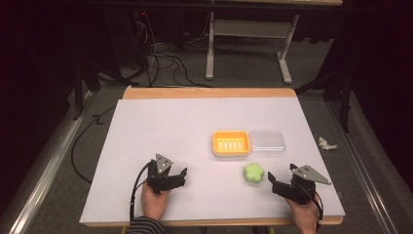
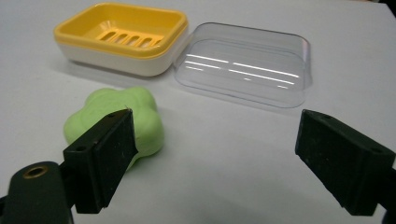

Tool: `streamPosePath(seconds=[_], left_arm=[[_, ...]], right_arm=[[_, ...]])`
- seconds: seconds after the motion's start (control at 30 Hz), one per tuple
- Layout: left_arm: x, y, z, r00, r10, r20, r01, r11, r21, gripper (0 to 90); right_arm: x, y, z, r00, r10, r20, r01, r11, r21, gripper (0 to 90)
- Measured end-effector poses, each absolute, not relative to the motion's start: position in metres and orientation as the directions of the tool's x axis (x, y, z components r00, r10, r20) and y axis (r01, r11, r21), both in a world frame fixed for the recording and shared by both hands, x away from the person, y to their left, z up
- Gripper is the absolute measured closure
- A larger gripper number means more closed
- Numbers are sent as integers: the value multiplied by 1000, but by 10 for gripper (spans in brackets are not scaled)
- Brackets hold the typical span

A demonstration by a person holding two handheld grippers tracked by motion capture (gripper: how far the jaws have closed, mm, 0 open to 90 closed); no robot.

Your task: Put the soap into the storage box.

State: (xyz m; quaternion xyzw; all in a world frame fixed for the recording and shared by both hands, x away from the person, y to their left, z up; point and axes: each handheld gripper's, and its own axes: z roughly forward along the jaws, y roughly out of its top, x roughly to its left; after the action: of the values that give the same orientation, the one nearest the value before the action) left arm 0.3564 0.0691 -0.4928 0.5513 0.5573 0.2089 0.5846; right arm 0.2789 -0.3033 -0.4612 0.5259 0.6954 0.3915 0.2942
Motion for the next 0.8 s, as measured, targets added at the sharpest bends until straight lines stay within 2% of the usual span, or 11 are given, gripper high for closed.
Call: streamPosePath(seconds=[0.23, 0.8], left_arm=[[356, 69, -493, 291, 860, -420, 370, 304, 878, 179], [356, 69, -493, 291, 861, -417, 369, 301, 879, 177]], right_arm=[[278, -291, -462, -330, 944, 25, 541, 167, 824, 130], [292, -258, -466, -447, 894, -35, 540, 301, 786, 144]])
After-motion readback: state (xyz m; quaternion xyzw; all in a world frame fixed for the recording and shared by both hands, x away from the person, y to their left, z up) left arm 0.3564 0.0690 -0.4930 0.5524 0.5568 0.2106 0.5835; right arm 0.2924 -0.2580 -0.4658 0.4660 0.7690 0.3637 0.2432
